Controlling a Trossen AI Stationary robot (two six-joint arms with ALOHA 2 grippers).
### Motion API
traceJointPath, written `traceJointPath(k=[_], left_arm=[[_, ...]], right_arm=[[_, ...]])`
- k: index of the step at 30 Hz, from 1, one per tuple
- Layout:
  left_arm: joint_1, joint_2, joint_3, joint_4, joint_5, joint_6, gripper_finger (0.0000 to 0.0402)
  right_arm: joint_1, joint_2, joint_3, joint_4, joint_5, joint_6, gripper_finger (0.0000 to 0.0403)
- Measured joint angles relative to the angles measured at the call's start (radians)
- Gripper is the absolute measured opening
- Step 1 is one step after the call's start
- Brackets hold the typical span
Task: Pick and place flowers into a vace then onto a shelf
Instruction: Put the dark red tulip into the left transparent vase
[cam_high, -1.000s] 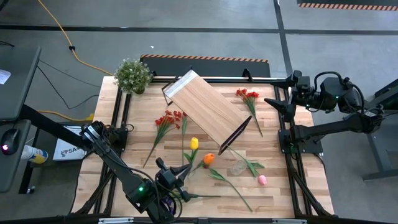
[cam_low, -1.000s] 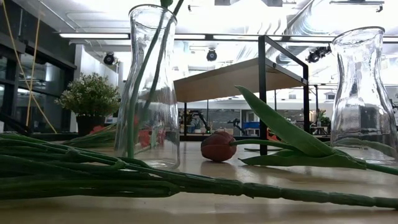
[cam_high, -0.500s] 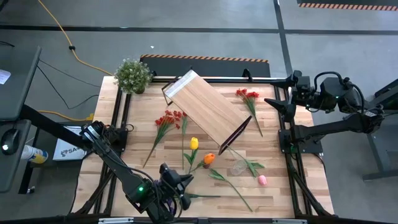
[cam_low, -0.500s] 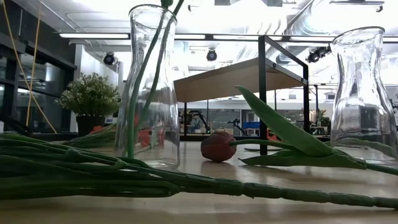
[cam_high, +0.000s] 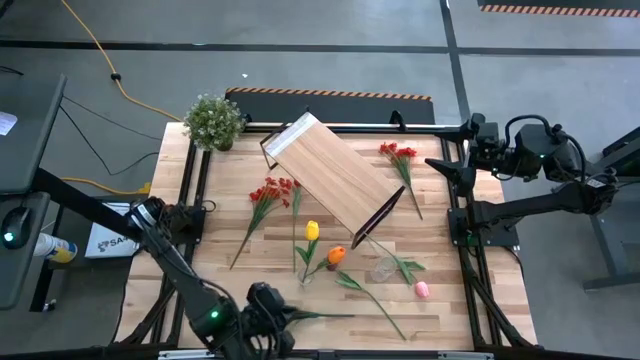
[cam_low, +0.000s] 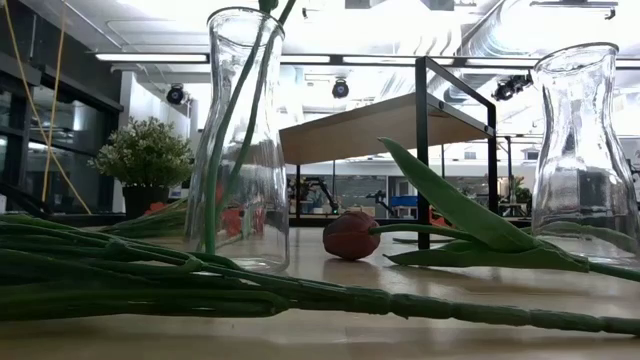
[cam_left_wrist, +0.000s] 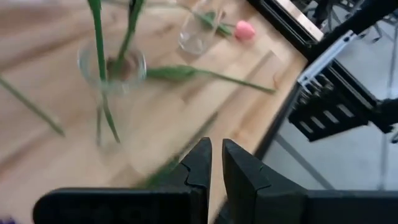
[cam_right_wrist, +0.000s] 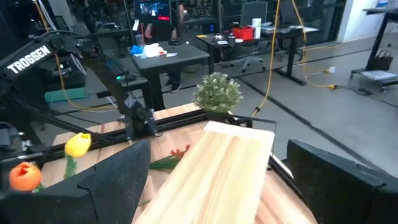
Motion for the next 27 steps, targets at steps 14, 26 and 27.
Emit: traceJointPath(k=[14, 26, 27], left_arm=[[-0.060, 0.000, 0.000, -0.020, 0.038, -0.129, 0.0074], [-0.053, 0.000, 0.000, -0.079, 0.102, -0.167, 0.0074], [-0.053, 0.000, 0.000, -0.092, 0.117, -0.183, 0.0074]], right_arm=[[0.000, 0.008, 0.000, -0.110, -0.446, 0.194, 0.0365], [0.073, 0.111, 0.000, -0.110, -0.687, 0.337, 0.0366], [0.092, 0.121, 0.000, -0.109, -0.687, 0.339, 0.0366]])
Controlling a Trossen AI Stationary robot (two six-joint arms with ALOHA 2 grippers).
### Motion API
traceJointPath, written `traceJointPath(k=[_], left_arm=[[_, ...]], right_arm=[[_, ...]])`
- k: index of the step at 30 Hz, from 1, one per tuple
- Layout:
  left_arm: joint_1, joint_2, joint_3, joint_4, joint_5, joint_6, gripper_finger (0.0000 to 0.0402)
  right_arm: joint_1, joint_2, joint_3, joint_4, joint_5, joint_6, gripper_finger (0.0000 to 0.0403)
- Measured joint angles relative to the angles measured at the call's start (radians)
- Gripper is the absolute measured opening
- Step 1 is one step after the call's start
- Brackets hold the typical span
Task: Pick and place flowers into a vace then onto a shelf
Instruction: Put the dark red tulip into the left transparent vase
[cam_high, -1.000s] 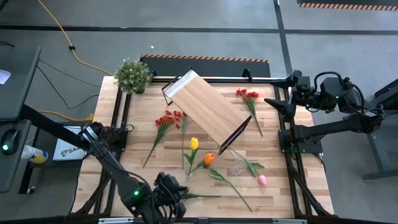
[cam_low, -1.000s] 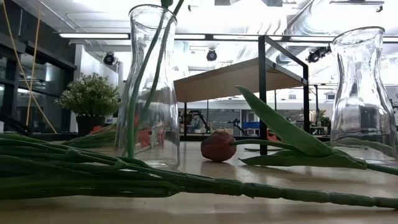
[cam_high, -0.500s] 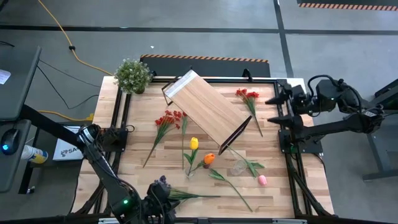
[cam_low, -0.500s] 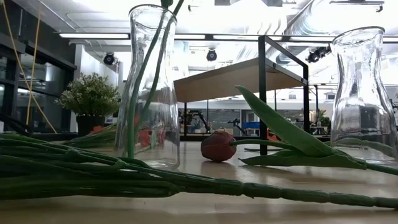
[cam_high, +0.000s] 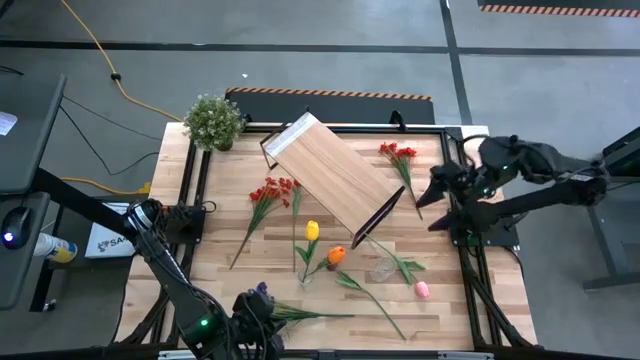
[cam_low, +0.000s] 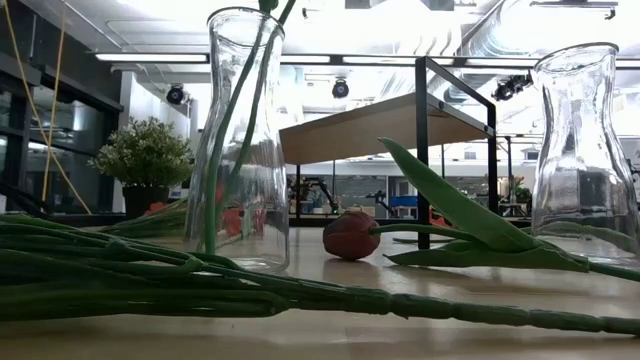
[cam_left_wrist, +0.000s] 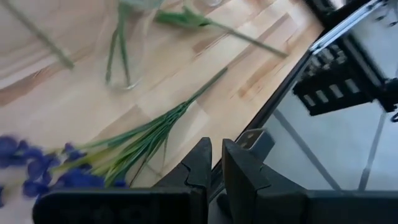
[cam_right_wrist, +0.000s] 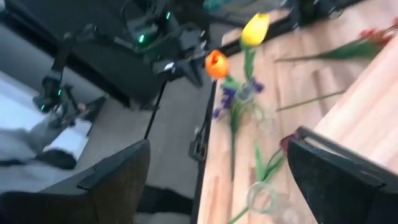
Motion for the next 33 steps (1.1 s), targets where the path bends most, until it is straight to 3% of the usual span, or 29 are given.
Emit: traceJointPath(k=[7, 14, 25, 33], left_arm=[[0.000, 0.000, 0.000, -0.077, 0.128, -0.080, 0.0074], [0.000, 0.000, 0.000, -0.146, 0.135, -0.082, 0.0074], [0.000, 0.000, 0.000, -0.188, 0.135, -0.077, 0.0074], [0.000, 0.000, 0.000, -0.222, 0.136, -0.073, 0.0074]], right_arm=[[0.145, 0.065, 0.000, 0.043, 0.000, 0.072, 0.0366], [0.330, 0.096, 0.000, 0.045, 0.031, 0.259, 0.0365], [0.577, 0.119, 0.000, -0.073, 0.345, 0.595, 0.0366], [0.720, 0.242, 0.000, -0.049, 0.424, 0.738, 0.0366]])
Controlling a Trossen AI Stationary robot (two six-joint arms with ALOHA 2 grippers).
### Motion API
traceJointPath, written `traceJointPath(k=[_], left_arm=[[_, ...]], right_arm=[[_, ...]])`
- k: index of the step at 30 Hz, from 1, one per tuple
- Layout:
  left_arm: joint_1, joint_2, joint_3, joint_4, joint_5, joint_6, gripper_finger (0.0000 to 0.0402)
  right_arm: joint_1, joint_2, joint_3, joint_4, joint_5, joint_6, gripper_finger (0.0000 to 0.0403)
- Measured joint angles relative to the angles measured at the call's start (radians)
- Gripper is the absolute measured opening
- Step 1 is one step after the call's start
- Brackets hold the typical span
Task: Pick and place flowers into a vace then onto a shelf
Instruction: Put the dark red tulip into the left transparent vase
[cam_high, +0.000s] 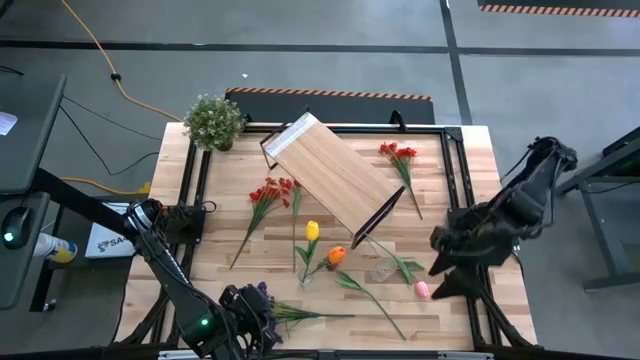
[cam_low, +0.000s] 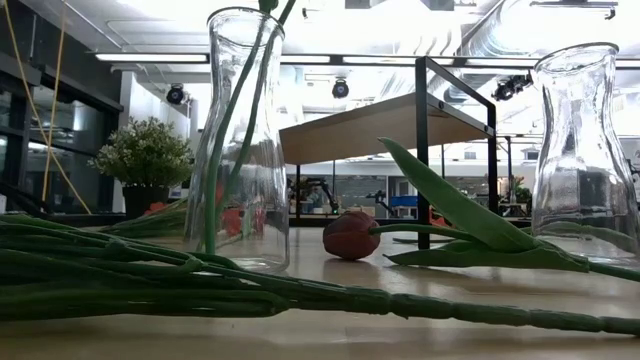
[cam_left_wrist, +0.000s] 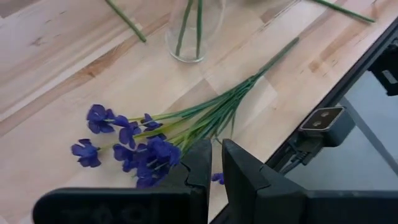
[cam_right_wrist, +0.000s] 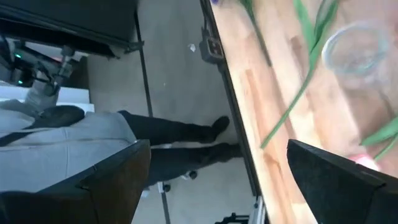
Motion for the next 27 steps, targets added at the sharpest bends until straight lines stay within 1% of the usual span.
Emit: traceJointPath(k=[6, 11, 15, 22, 27], left_arm=[[0.000, 0.000, 0.000, -0.011, 0.000, 0.000, 0.0074], [0.000, 0.000, 0.000, -0.010, 0.001, -0.002, 0.0074], [0.000, 0.000, 0.000, -0.010, 0.003, -0.002, 0.0074], [0.000, 0.000, 0.000, -0.007, 0.005, -0.002, 0.0074], [0.000, 0.000, 0.000, -0.006, 0.050, -0.003, 0.0074]], right_arm=[[0.090, 0.115, 0.000, 0.126, 0.053, 0.068, 0.0366], [0.128, 0.211, 0.000, 0.197, 0.088, 0.103, 0.0365], [0.132, 0.282, 0.000, 0.199, 0.077, 0.151, 0.0366], [0.122, 0.387, 0.000, 0.202, 0.077, 0.154, 0.0365], [0.100, 0.449, 0.000, 0.200, 0.079, 0.154, 0.0365]])
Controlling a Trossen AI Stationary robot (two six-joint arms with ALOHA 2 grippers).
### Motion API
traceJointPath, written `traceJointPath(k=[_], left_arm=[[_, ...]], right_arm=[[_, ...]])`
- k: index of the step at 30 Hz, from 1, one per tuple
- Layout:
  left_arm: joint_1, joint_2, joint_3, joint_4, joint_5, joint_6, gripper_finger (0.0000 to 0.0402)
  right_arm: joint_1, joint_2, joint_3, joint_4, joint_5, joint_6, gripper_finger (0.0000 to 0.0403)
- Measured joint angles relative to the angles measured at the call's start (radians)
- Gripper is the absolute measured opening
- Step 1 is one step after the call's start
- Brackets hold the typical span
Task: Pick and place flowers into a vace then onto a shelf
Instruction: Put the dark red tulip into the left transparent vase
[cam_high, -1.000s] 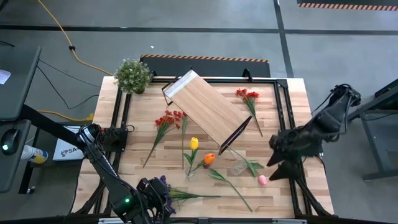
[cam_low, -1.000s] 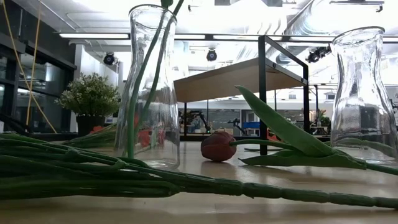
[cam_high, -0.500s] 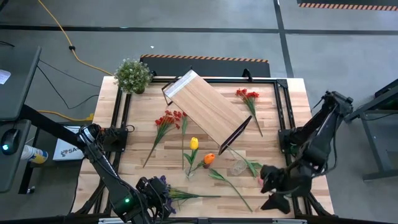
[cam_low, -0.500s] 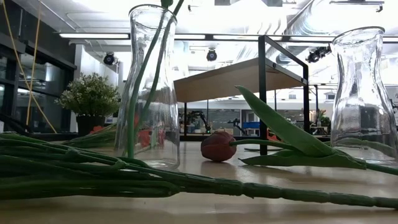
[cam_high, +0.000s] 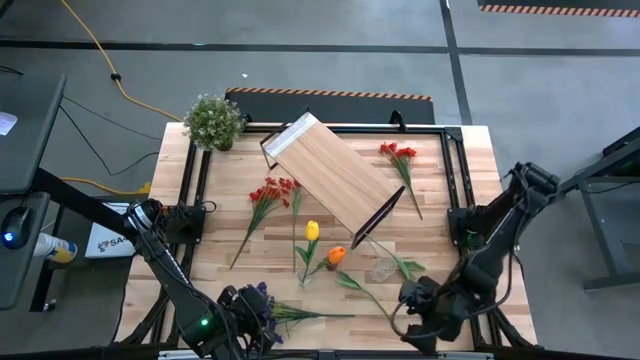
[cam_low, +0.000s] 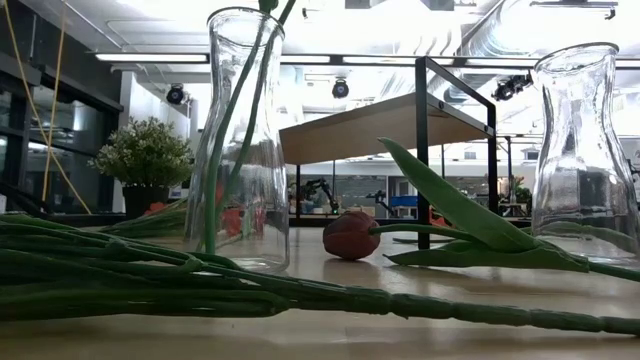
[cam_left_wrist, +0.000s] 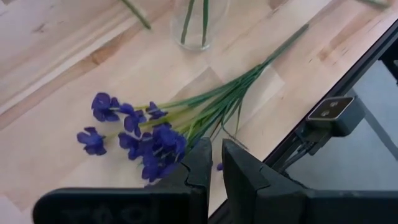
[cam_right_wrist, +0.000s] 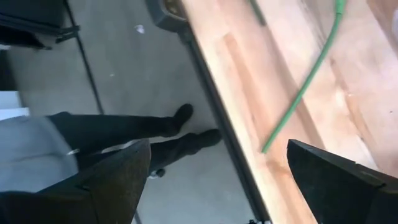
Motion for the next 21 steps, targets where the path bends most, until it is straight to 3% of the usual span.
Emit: traceJointPath(k=[21], left_arm=[[0.000, 0.000, 0.000, 0.008, 0.024, -0.002, 0.0074]], right_arm=[[-0.101, 0.193, 0.000, -0.083, 0.047, 0.013, 0.0366]])
